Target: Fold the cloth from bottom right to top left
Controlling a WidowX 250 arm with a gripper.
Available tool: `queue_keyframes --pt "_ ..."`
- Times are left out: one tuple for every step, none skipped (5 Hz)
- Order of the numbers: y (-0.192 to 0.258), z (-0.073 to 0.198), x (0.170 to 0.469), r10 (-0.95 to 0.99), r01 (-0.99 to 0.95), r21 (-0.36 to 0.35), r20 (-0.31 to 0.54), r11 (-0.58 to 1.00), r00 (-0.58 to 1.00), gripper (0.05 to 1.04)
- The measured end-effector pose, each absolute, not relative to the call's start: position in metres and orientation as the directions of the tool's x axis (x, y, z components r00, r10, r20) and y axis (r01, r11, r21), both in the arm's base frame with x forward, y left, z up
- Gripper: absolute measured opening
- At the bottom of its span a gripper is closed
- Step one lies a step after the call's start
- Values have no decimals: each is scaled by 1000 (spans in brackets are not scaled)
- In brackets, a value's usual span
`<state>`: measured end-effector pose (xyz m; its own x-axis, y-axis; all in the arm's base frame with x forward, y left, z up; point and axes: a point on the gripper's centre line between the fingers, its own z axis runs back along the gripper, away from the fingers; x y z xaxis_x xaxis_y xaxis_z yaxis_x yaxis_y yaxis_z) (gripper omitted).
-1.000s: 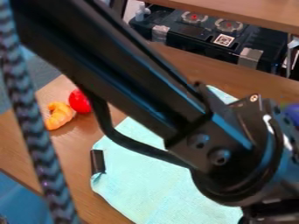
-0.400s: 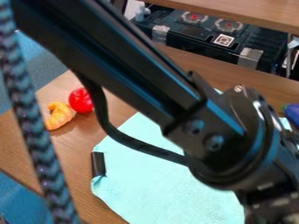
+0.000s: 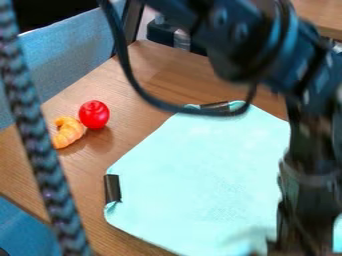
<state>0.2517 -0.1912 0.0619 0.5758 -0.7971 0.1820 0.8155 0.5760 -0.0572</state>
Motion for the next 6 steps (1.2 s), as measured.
queue_keyframes --pt "-180 80 275 -763 786 -155 187 599 619 55" --pt "-164 81 296 -759 768 -151 119 623 640 55" --pt "-139 81 317 -737 738 -144 72 659 672 55" --pt "-120 80 337 -705 701 -154 33 697 708 55" --pt "-100 81 361 -678 672 -151 11 725 735 55" --pt "-79 78 384 -656 649 -133 -21 749 754 55"
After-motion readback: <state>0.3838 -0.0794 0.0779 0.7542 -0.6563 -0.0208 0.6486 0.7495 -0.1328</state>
